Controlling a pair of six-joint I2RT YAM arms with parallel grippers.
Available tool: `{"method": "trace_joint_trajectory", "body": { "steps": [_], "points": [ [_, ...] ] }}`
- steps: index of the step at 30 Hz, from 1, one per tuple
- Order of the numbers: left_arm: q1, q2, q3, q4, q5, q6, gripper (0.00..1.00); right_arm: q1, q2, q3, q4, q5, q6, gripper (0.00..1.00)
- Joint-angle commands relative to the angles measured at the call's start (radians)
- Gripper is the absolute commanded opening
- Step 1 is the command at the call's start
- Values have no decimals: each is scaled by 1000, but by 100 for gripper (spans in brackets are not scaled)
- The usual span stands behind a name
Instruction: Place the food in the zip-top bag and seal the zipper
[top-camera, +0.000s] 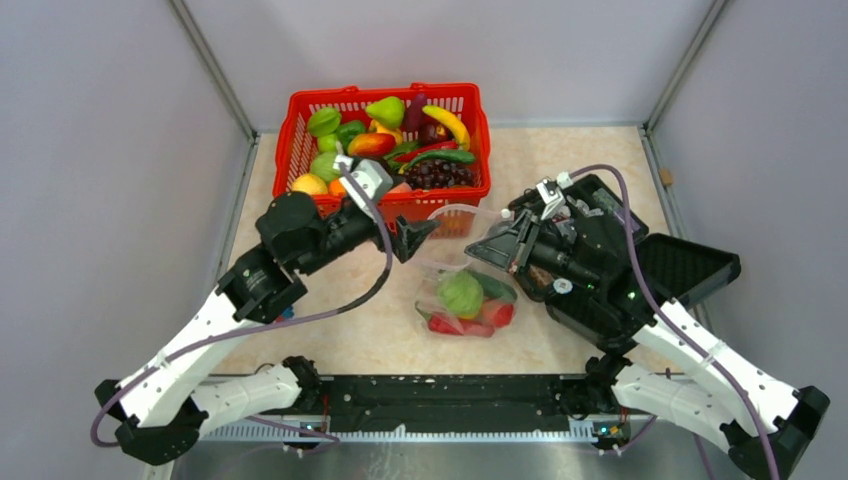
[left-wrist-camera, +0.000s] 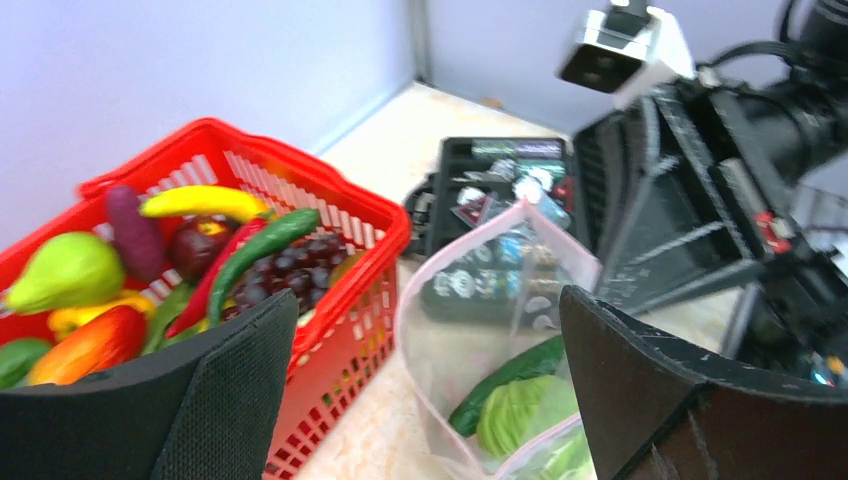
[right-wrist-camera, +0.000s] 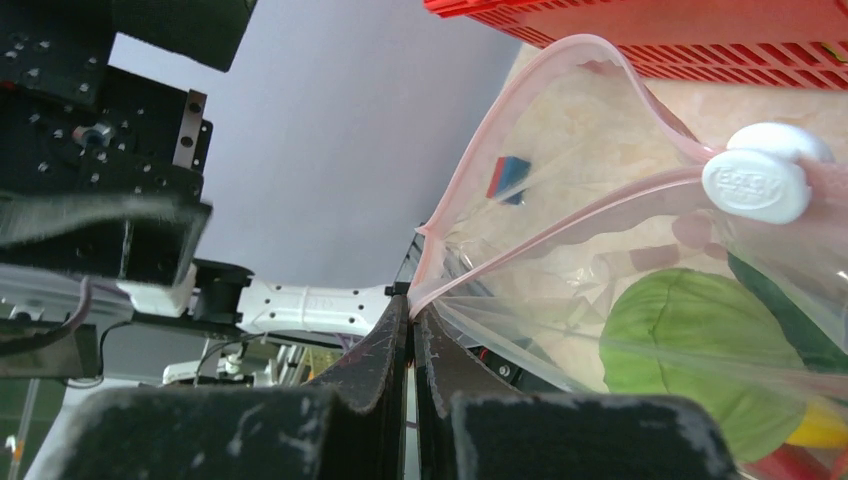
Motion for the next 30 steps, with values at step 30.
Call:
{"method": "trace_joint_trajectory", "body": {
  "steps": [30],
  "points": [
    [518, 295, 170, -52, -22, -143, 99, 8, 8, 19, -51, 31, -76, 0]
  ]
}}
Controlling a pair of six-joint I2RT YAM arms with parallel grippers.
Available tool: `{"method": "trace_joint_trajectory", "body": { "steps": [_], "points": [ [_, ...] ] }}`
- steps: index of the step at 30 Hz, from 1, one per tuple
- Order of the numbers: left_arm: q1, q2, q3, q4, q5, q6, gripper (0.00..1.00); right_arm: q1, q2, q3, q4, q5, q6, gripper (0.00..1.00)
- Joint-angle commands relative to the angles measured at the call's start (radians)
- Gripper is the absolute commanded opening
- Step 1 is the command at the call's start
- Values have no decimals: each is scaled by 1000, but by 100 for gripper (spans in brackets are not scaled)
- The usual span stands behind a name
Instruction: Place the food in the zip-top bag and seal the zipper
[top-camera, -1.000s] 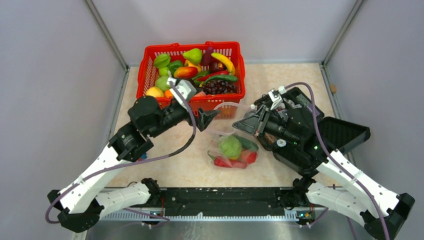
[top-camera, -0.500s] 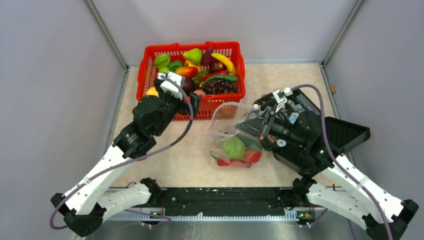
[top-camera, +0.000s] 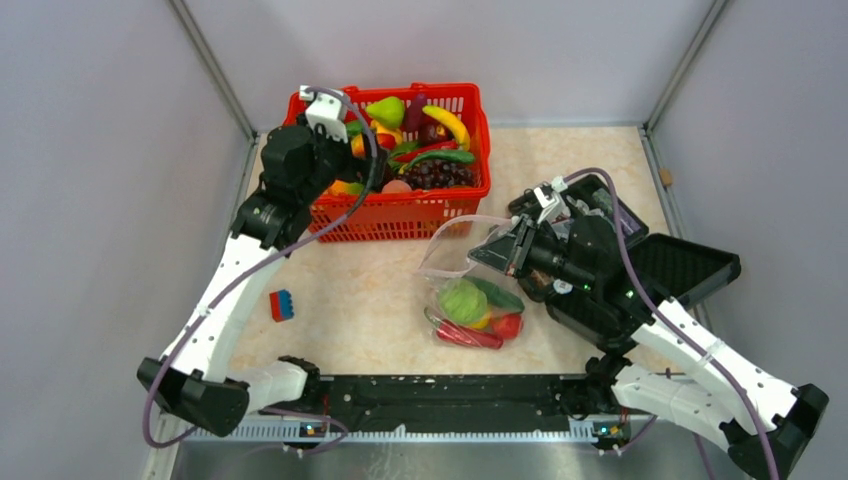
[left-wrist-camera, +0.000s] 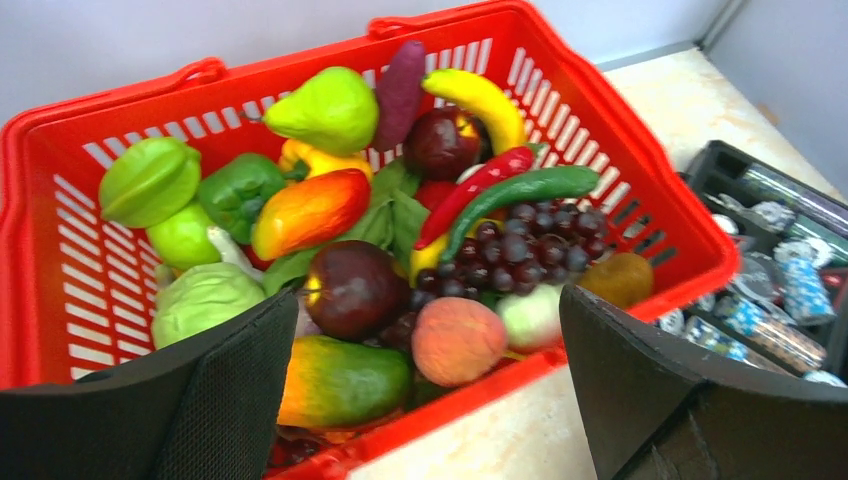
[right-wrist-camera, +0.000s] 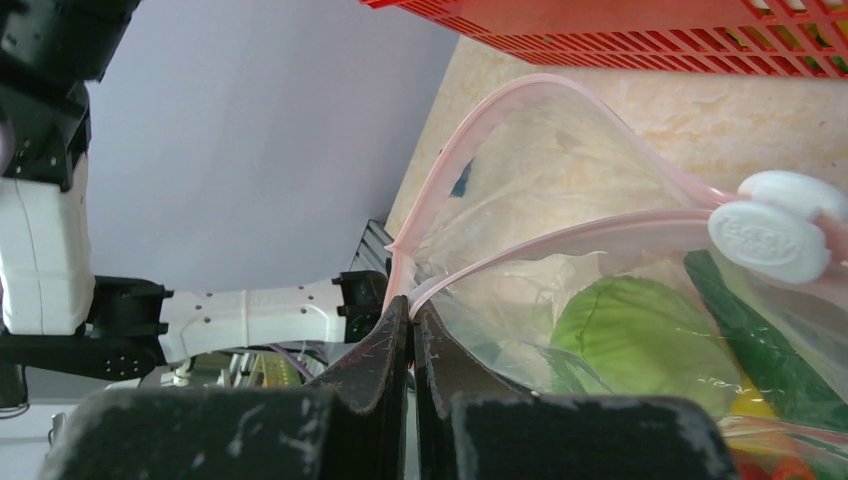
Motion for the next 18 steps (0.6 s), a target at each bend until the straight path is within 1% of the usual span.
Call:
{"method": "trace_joint_trajectory", "body": {
  "steps": [1, 4, 5, 8, 10, 12, 13, 15, 16, 18],
  "points": [
    [96, 98, 67, -16, 95, 13, 99, 7, 5, 35, 37, -32, -22, 0],
    [158, 172, 109, -27, 225, 87, 99, 7, 3, 71, -9, -33, -65, 0],
    [174, 195, 122, -30, 242, 99, 99, 7, 3, 77, -18, -32, -76, 0],
    [234, 274, 175, -33, 295, 100, 99, 7, -3, 85, -33, -22, -90, 0],
    [267, 325, 216, -35, 371, 81, 97, 7, -3, 84, -25, -34, -90, 0],
    [272, 363, 245, -28, 461, 92, 95, 8, 1, 83, -25, -31, -85, 0],
    [271, 378, 252, -21, 471, 103, 95, 7, 0, 81, -24, -28, -84, 0],
    [271, 410, 275, -27, 408, 123, 96, 7, 3, 80, -27, -23, -82, 0],
    [275, 427, 282, -36, 374, 159, 98, 7, 5, 80, -29, -21, -80, 0],
    [288, 472, 316, -65, 369, 206, 99, 7, 7, 78, -24, -19, -78, 0]
  ]
}}
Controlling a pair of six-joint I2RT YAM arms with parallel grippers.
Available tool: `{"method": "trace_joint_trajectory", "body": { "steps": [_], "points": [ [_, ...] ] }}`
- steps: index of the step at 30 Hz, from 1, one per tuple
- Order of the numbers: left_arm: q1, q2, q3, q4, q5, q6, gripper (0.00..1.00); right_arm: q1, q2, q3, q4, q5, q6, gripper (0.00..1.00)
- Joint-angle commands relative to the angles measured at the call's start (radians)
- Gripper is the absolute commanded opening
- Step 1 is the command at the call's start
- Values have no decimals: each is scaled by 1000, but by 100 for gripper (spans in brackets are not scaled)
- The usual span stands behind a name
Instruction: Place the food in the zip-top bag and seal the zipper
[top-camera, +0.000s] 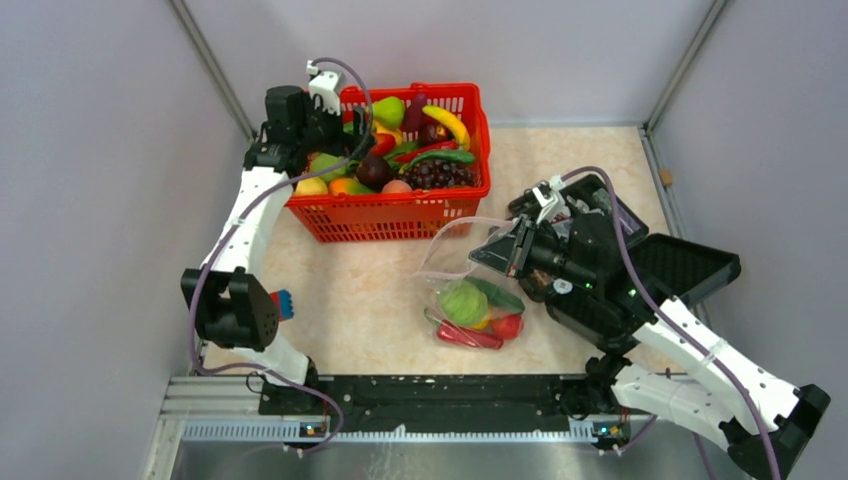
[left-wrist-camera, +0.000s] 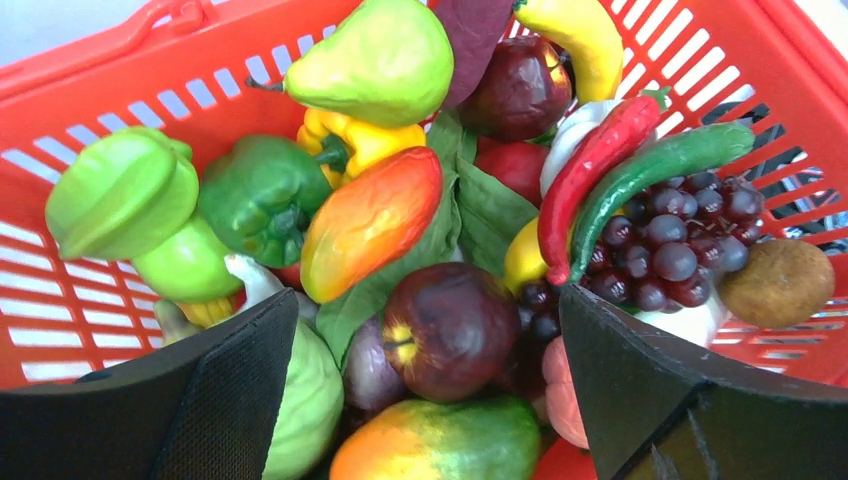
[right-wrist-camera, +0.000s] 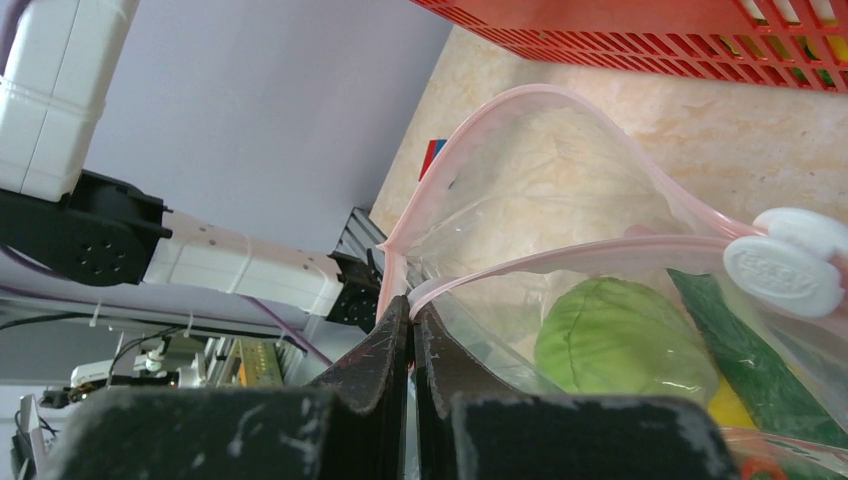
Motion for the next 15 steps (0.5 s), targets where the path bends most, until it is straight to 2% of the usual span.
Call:
{"method": "trace_joint_trajectory", "body": {
  "steps": [1, 3, 6, 10, 13, 15],
  "points": [
    [17, 95, 119, -38, 20, 107, 99, 7, 0, 44, 22, 1, -7, 0],
    [20, 161, 190, -104, 41, 141, 98, 7, 3, 43, 24, 5, -1, 0],
    [21, 244, 262, -160, -8, 151, 96, 7, 4, 45, 22, 1, 2, 0],
    [21, 310, 263, -133, -82, 139, 94, 7, 2, 44, 15, 6, 7, 0],
    [21, 355, 261, -128, -78, 166, 94, 7, -6, 40, 11, 10, 11, 0],
    [21, 394, 306, -183, -42, 189, 92, 7, -12, 36, 10, 17, 15, 0]
  ]
}}
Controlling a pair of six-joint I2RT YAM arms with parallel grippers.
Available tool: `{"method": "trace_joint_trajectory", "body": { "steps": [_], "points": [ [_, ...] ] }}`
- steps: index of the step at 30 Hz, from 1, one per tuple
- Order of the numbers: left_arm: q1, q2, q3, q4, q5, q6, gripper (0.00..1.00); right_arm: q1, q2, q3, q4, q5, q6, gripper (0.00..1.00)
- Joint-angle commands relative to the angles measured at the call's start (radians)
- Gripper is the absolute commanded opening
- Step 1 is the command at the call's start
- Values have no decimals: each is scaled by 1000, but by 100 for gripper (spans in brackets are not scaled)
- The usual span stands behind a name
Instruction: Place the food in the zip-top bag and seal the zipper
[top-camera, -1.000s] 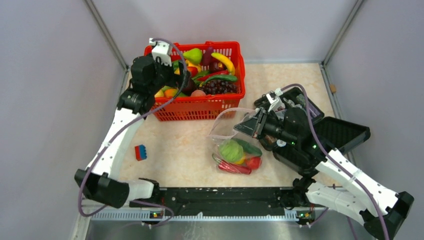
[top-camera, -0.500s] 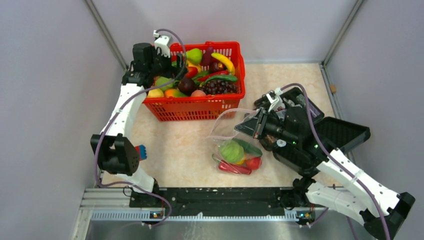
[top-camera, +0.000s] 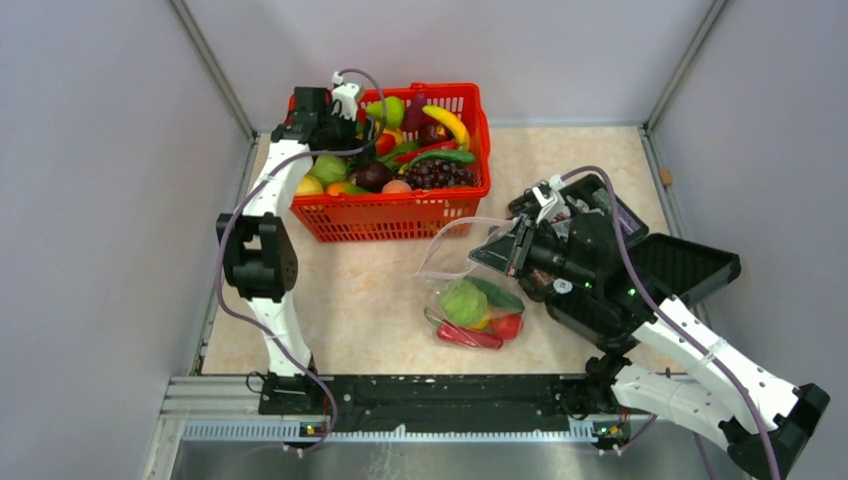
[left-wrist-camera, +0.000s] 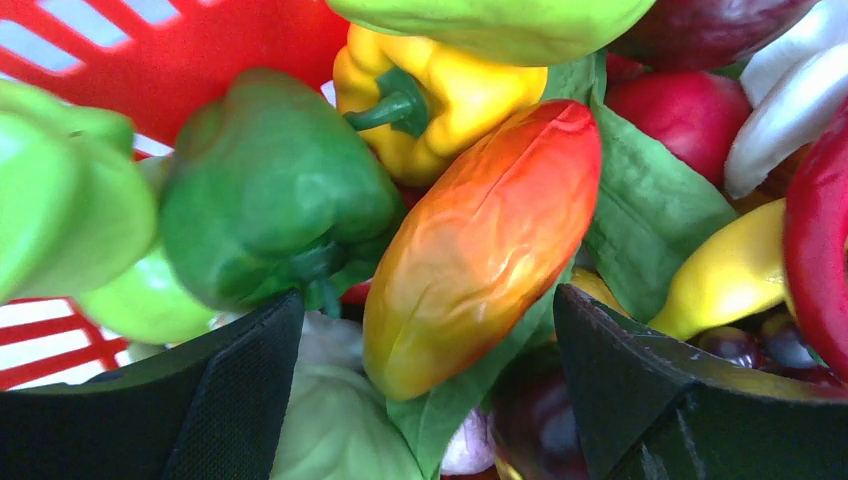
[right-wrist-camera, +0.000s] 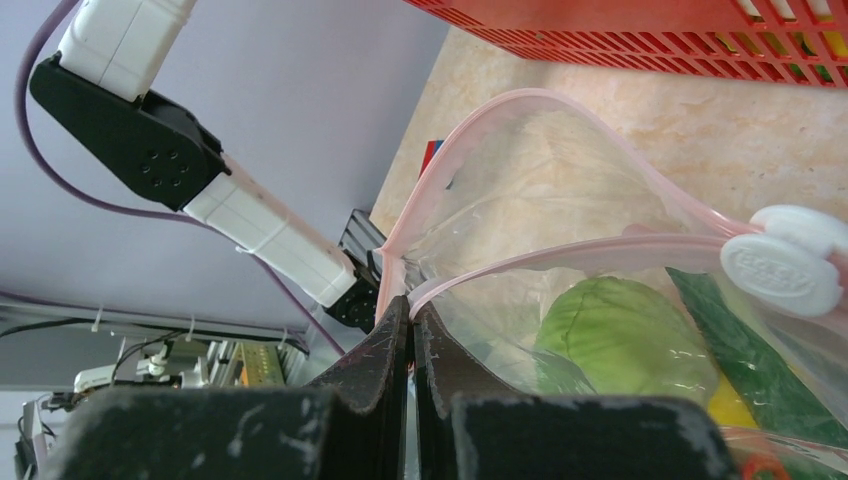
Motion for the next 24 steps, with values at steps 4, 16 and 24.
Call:
{"method": "trace_joint_trajectory", "body": {
  "steps": [4, 16, 24],
  "points": [
    [6, 66, 85, -69, 116, 38, 87, 7, -24, 23, 13, 25, 15, 0],
    [6, -57, -86, 183, 219, -68, 86, 7, -25, 17, 16, 25, 24, 0],
    [9, 43, -1, 164, 269, -138, 81, 7, -25, 14, 15, 22, 22, 0]
  ]
}}
